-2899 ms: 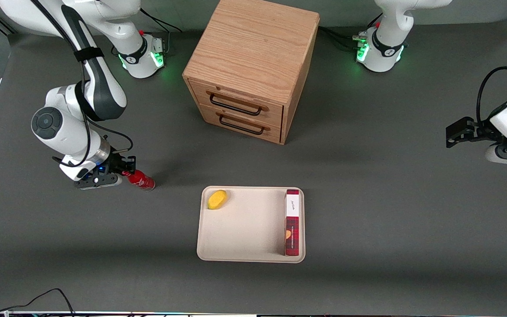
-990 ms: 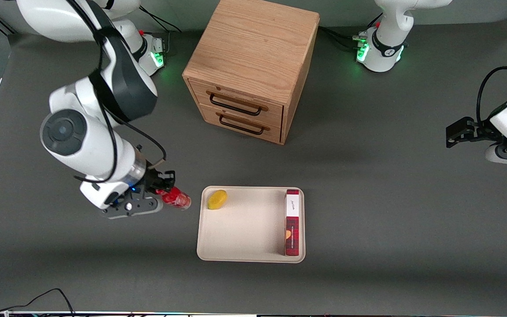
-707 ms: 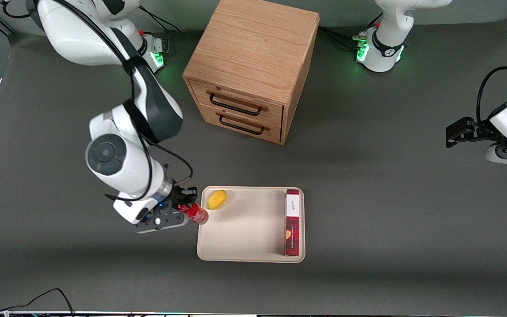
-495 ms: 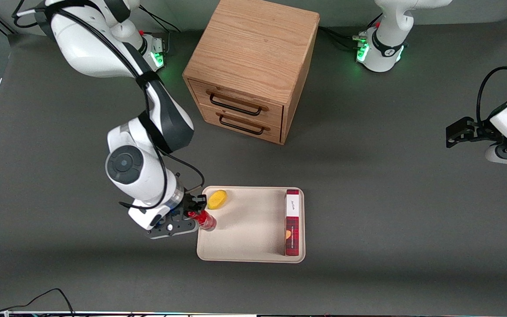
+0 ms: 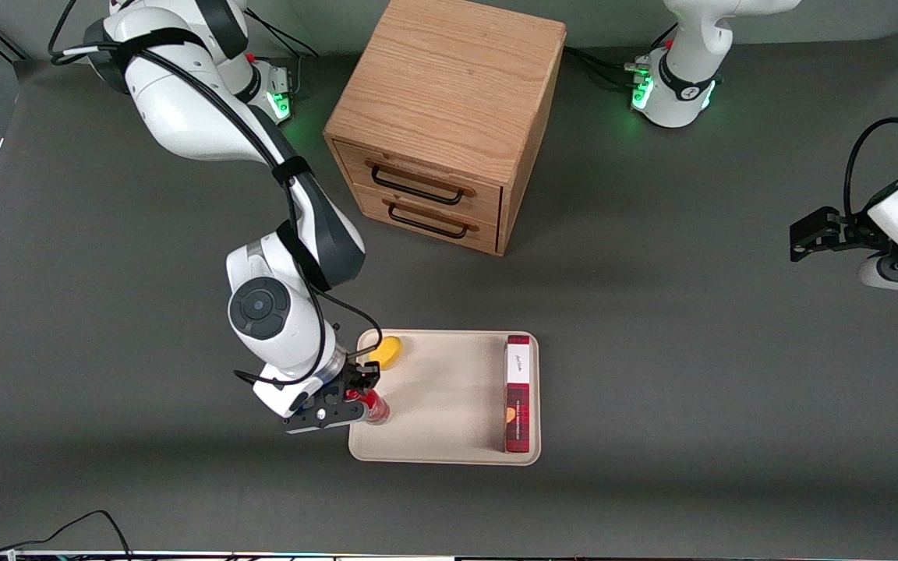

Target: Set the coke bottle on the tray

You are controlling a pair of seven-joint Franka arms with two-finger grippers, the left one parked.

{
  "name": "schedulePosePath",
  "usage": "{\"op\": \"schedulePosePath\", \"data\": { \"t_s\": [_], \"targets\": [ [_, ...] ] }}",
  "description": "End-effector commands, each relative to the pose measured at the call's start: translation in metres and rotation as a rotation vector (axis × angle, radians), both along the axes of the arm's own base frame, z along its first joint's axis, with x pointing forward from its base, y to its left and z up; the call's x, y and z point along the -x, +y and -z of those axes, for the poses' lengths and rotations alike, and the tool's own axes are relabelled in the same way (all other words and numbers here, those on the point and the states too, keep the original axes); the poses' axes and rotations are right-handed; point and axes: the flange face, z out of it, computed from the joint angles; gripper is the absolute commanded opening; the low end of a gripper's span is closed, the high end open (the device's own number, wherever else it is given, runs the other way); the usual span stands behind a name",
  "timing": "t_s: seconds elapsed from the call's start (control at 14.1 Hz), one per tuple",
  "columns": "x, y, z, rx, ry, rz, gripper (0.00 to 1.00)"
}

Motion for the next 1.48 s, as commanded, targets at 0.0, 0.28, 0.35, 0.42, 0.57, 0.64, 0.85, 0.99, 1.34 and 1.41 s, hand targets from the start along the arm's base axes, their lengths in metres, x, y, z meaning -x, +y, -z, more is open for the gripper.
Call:
{"op": "schedulePosePath", "data": {
  "t_s": [0.0, 0.28, 0.35, 0.42, 0.57, 0.64, 0.85, 0.99, 1.34, 1.41],
  "targets": [
    [-0.008, 0.005, 0.000, 0.004, -0.041, 0.020, 0.00],
    [-0.010, 0.001, 0.000, 0.006, -0.051, 0.025, 0.75],
    [-0.012, -0.003, -0.001, 0.004, -0.051, 0.030, 0.86],
    [-0.013, -0.005, -0.001, 0.004, -0.051, 0.033, 0.96],
    [-0.013, -0.008, -0.009, 0.001, -0.057, 0.040, 0.99],
    [-0.014, -0.012, -0.022, -0.004, -0.064, 0.045, 0.99],
    [-0.002, -0.051, -0.067, 0.016, 0.023, 0.072, 1.00],
    [0.020, -0.085, -0.092, 0.046, 0.119, 0.051, 1.00],
    [0.096, -0.187, -0.160, 0.048, 0.160, 0.031, 1.00],
    [0.108, -0.204, -0.175, 0.048, 0.167, 0.043, 1.00]
  ]
}}
